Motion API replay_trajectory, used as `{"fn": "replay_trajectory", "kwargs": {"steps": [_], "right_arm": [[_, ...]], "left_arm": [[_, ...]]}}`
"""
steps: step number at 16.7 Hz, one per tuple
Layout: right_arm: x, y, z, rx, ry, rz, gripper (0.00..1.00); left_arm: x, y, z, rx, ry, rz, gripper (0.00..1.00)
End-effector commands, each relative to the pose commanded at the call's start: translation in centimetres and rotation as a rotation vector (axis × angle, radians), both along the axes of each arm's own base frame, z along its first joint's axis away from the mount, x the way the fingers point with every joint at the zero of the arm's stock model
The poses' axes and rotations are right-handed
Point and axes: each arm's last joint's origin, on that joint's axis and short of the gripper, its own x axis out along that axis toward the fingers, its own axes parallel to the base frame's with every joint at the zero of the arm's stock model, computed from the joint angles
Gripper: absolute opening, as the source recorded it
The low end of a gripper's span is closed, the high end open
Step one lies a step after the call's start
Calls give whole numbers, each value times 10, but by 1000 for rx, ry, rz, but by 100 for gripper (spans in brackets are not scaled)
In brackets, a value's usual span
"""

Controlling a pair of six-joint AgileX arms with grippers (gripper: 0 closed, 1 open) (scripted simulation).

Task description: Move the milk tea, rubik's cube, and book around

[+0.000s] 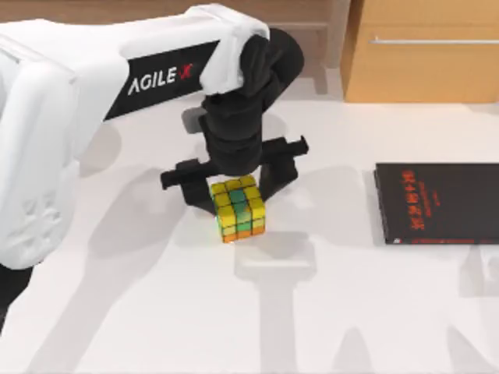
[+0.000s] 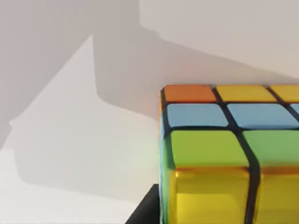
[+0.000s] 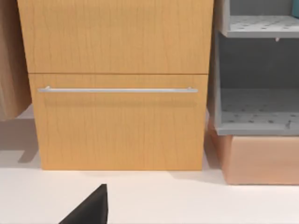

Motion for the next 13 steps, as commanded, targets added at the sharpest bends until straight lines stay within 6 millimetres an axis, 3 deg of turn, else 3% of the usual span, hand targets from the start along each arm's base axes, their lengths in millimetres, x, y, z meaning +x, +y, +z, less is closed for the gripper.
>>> {"fn": "replay_trajectory", "kwargs": {"steps": [4, 13], "right_arm": [[0, 0, 0, 0, 0, 0, 100], [0, 0, 0, 0, 0, 0, 100]], "left_arm": [[0, 0, 0, 0, 0, 0, 2], [1, 0, 1, -2, -2, 0, 0]]}}
